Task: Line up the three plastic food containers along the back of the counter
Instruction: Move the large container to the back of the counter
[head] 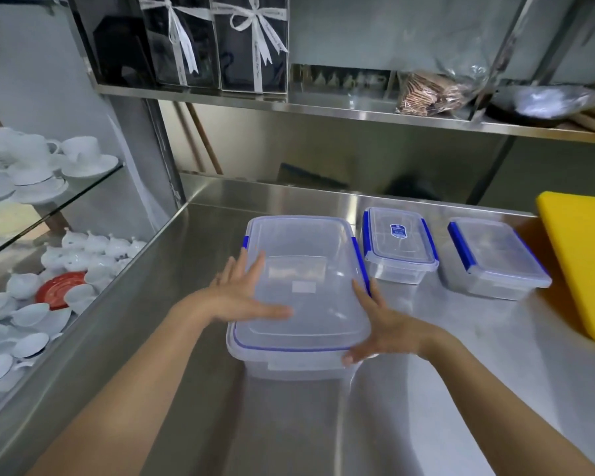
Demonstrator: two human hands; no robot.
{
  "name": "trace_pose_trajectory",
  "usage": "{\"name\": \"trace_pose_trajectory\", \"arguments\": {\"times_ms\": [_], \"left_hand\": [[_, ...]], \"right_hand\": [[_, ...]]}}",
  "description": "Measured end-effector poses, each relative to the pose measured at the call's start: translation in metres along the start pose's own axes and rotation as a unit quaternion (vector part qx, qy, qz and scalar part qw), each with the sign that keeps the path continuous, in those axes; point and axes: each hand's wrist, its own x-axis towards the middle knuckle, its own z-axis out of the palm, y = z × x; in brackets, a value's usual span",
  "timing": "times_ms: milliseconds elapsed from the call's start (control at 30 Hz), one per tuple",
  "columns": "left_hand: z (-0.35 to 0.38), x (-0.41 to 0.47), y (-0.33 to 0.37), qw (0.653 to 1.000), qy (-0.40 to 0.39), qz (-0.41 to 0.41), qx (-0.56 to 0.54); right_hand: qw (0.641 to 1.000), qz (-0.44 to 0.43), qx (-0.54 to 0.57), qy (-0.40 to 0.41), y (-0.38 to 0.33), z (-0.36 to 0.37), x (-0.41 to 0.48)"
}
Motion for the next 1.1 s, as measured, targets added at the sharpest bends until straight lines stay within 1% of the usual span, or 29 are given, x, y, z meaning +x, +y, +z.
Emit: {"name": "trace_pose_trajectory", "arguments": {"times_ms": [67,100,167,233,367,633,733,933,1000,1100], "left_hand": [[0.008,-0.012,0.006,0.989,-0.094,0.024,0.112],[0.014,-0.014,0.006,0.981,-0.121,0.030,0.150],[0.025,-0.014,0.004,0.975,-0.132,0.023,0.178],[0.030,-0.010,-0.002,0.978,-0.109,0.030,0.176],[0.026,0.003,-0.018,0.986,-0.045,0.063,0.146],[-0.012,0.055,-0.038,0.992,0.000,0.087,0.093],[-0.021,0.078,-0.045,0.995,0.000,0.086,0.056],[-0.034,0.108,-0.054,0.995,-0.010,0.096,0.023],[-0.035,0.109,-0.058,0.996,0.003,0.088,-0.019],[-0.035,0.104,-0.063,0.992,0.027,0.055,-0.110]], "right_hand": [[0.996,0.011,-0.090,-0.024,-0.001,0.002,-0.001],[0.993,0.009,-0.117,-0.021,-0.002,0.002,0.000],[0.990,-0.007,-0.143,-0.002,-0.003,0.004,0.005],[0.989,-0.020,-0.144,0.013,0.000,0.006,0.009],[0.990,-0.028,-0.129,0.038,0.000,0.004,0.022],[0.989,-0.011,-0.119,0.086,-0.012,-0.013,0.081],[0.989,-0.006,-0.110,0.095,-0.015,-0.023,0.103],[0.990,-0.020,-0.092,0.109,-0.014,-0.034,0.130],[0.991,-0.025,-0.069,0.109,-0.014,-0.031,0.132],[0.992,-0.036,-0.047,0.113,-0.013,-0.029,0.132]]}}
